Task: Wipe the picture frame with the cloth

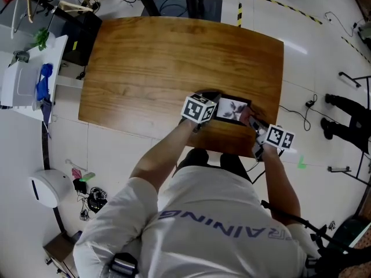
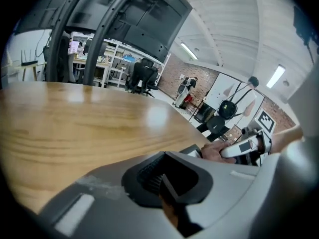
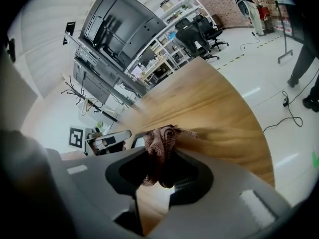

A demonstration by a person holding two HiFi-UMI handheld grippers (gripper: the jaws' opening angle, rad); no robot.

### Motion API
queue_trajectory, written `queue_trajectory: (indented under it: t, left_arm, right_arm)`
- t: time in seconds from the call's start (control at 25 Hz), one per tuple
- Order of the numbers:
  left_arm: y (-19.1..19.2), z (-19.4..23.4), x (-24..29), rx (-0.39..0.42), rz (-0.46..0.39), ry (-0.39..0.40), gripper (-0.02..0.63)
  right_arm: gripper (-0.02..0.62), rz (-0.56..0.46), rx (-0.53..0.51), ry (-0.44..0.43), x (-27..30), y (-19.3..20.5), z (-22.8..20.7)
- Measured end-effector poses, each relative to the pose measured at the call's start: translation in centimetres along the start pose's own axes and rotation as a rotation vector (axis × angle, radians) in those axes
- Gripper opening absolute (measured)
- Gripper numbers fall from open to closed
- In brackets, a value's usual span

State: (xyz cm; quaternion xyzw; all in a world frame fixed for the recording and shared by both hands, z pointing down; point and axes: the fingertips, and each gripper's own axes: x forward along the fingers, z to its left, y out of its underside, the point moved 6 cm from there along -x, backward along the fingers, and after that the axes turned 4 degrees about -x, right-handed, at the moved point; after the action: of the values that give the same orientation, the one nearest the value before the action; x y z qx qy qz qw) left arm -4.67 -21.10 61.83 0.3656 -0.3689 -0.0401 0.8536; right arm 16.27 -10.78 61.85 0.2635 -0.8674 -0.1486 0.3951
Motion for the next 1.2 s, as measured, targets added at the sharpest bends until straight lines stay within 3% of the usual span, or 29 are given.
queue_trajectory:
  t: [0.52,0.68,0.8,0.96,1.2]
  left_arm:
    - [0.4,0.6,1.2,-0.06,0.047,0.008,0.006]
    - [0.5,0.7,1.4,-0.061,0.052,0.015,0.006]
    - [0.4,0.7,1.3,-0.051,0.049,0.01,0.006]
    - [0.5,0.3,1.3,-0.024,0.05,0.01,0.006]
    - [0.3,0.2,1.3,-0.025,0.057,0.026,0.006]
  right_arm:
    - [0.12,-0.001,-0.013,-0.001,0.0,-0.2,0.3]
    - [0.118,-0.011,-0.053,-0.119,1.0,-0.3,3.8]
    - [0.118,0.063,-0.104,-0.219,3.6,1.1,6.9]
    - [0.118,0.158,-0.1,-0.264,7.0,3.1,9.0]
    - [0.118,0.174,-0.04,-0.23,7.3,3.1,7.8]
